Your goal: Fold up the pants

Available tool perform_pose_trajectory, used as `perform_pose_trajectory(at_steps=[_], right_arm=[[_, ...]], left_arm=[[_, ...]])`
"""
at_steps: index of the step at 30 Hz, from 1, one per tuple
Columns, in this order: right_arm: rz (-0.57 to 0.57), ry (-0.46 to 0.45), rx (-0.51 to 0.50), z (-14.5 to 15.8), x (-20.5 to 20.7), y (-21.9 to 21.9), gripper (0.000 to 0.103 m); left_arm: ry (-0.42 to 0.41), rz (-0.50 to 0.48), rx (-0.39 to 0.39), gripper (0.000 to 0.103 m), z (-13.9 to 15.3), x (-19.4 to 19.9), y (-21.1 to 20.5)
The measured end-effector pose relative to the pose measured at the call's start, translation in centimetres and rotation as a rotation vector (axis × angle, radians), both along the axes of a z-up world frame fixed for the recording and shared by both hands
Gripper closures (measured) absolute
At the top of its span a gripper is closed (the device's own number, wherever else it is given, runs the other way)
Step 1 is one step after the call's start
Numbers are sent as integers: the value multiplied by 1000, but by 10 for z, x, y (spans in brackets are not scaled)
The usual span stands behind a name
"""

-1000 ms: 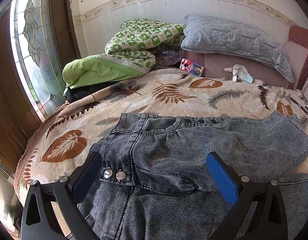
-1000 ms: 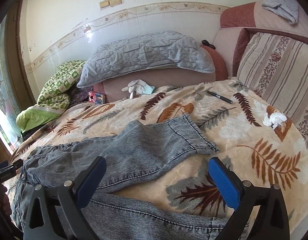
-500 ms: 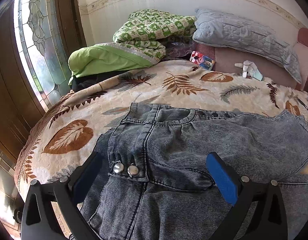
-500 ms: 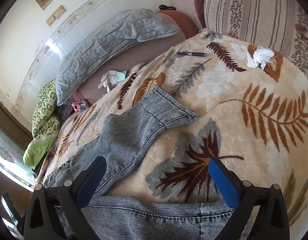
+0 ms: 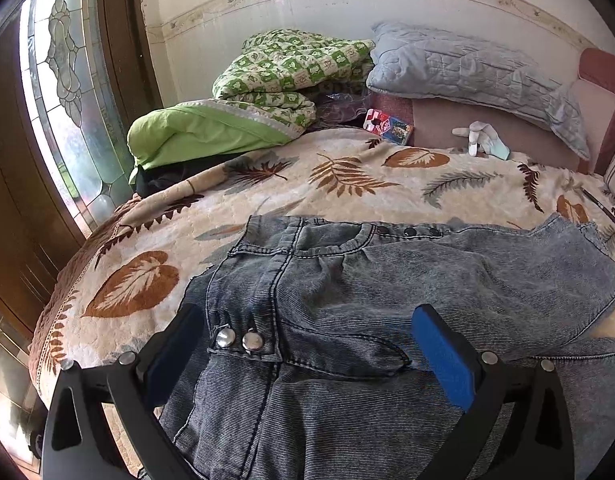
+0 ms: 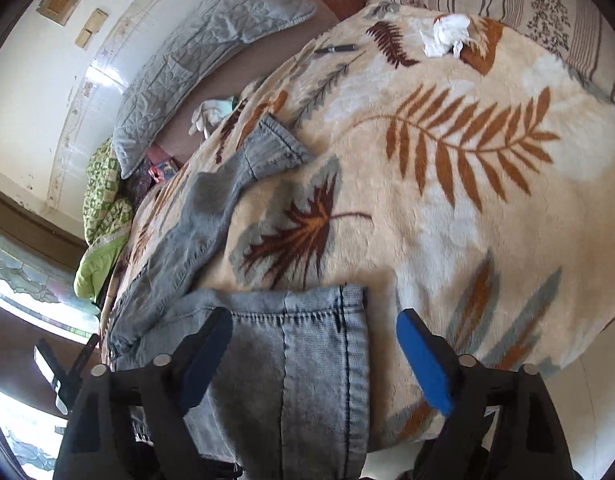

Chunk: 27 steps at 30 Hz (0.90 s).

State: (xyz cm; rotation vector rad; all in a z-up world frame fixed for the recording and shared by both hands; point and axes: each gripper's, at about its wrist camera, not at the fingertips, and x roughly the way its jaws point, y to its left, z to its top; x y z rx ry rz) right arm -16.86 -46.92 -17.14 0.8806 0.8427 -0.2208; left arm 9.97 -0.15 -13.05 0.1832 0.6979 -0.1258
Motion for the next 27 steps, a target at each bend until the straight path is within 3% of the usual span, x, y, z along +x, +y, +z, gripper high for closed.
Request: perform_pose_trajectory(at_steps=[3, 6, 8, 11, 17, 23, 27], right_arm=[[6, 17, 14, -14, 10, 0, 25], [15, 53, -57, -20, 22, 3, 42], [17, 78, -101, -19, 24, 5, 64], [21, 88, -140, -17, 25, 7, 80], [22, 72, -260, 12, 29, 10, 86], [-20, 62, -438, 57, 54, -8, 100], [-64, 124, -542, 40, 70, -13, 100]], left_arm=[[-13, -24, 27, 0, 0, -6, -10], [-26, -32, 44, 0, -2, -10, -12], [-27, -26, 51, 0, -3, -9, -11], [-16, -11, 39, 0, -4, -6, -6], [-16, -9, 30, 0, -4, -7, -6], [-11, -7, 34, 0, -5, -6, -7], [-11, -1, 34, 0, -6, -3, -4]])
